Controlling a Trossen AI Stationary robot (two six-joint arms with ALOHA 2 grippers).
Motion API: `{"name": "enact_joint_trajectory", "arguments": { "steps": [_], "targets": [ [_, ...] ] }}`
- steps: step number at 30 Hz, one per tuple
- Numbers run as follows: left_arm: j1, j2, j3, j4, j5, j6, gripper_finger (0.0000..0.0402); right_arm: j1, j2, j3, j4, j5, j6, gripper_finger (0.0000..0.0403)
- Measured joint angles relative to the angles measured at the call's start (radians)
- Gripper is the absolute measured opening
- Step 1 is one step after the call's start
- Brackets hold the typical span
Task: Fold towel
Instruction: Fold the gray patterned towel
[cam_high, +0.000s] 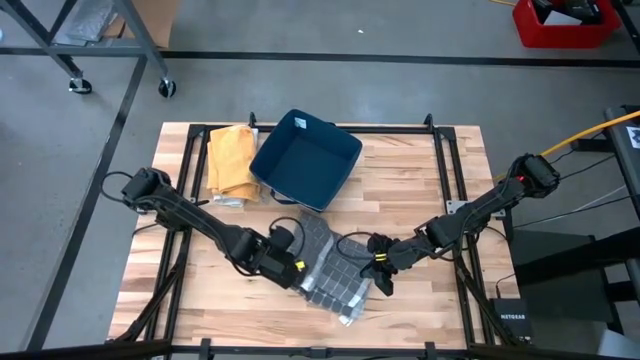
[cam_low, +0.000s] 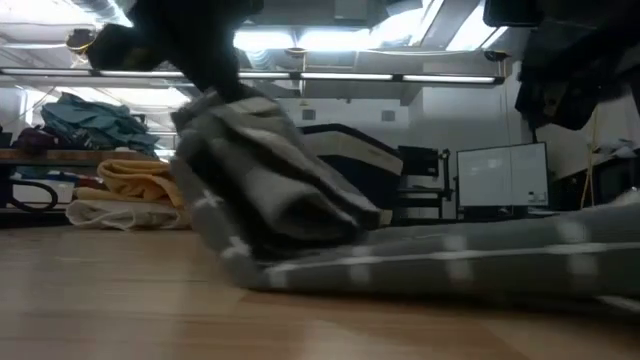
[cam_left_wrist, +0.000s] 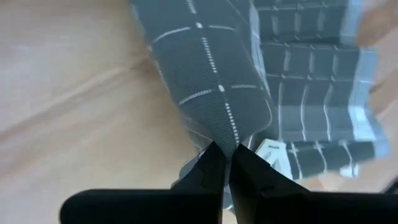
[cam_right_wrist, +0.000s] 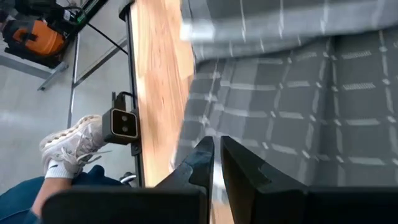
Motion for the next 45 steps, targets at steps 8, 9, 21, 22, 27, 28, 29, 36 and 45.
{"name": "enact_joint_trajectory", "arguments": {
  "steps": [8, 9, 21, 22, 27, 28, 29, 36, 45],
  "targets": [
    [0.006, 0.046, 0.0, 0.081, 0.039, 0.055, 0.0001, 0.0, 0.0, 0.0, 0.0, 0.022, 0.007, 0.0034],
    [0.006, 0.046, 0.0, 0.08, 0.041, 0.062, 0.0001, 0.0, 0.0, 0.0, 0.0, 0.034, 0.012, 0.0034],
    [-0.013, 0.046, 0.0, 0.066, 0.13, 0.066, 0.0001, -0.028, 0.038, 0.0, 0.003, 0.165, 0.03, 0.0034],
    [-0.018, 0.046, 0.0, 0.062, 0.132, 0.064, 0.0001, -0.04, 0.049, 0.0, 0.004, 0.156, 0.03, 0.0034],
    [-0.055, 0.046, 0.0, 0.073, 0.143, -0.011, 0.0001, -0.09, 0.093, 0.0, 0.005, 0.079, 0.027, 0.0034],
    [-0.064, 0.046, 0.0, 0.076, 0.143, -0.028, 0.0001, -0.096, 0.095, 0.0, 0.004, 0.067, 0.027, 0.0034],
    [-0.072, 0.046, 0.0, 0.076, 0.143, -0.038, 0.0001, -0.101, 0.096, 0.0, 0.005, 0.058, 0.027, 0.0034],
    [-0.101, 0.046, 0.0, 0.076, 0.127, -0.102, 0.0001, -0.107, 0.111, 0.0, 0.023, 0.054, 0.032, 0.0034],
    [-0.099, 0.046, 0.0, 0.094, 0.117, -0.09, 0.0001, -0.12, 0.254, 0.04, 0.07, -0.064, 0.091, 0.0034]
  ]
}}
